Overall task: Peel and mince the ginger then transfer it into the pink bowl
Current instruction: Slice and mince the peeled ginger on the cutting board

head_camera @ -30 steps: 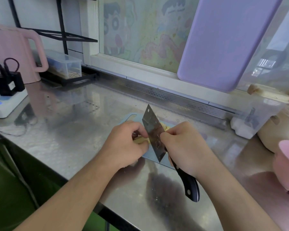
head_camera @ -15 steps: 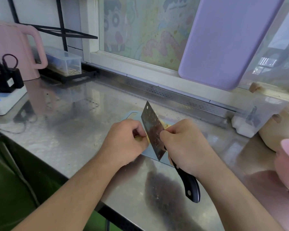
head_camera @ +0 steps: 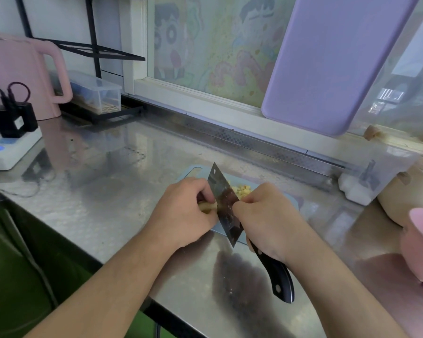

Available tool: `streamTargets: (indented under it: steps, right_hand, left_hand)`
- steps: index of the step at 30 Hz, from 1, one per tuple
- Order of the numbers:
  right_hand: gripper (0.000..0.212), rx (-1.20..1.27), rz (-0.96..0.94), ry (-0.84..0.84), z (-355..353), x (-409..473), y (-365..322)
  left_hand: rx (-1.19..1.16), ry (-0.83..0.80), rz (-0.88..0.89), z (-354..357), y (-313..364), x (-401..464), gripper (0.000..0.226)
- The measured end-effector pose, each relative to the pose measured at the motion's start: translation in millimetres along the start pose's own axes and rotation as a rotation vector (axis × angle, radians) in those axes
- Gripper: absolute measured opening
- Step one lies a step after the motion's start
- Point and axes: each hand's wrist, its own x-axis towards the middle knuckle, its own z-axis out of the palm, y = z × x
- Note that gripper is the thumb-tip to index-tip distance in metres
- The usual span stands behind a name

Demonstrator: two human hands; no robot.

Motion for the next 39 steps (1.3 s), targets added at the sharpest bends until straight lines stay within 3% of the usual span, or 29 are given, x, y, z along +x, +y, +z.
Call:
streamTargets:
  steps: [26,39]
  right_hand:
    - [0.034,0.094,-0.095,0.036,-8.9,-10.1,-4.3]
    - [0.022,-0.009,-0.016,-0.012,-1.2,-0.3,-9.4]
  left_hand:
    - [-0.064,0.003,-0.017,1.8,-5.4,4.4,0.02]
    - [-0.001,0.023,-0.036,0.5,-2.3,3.3,0.017]
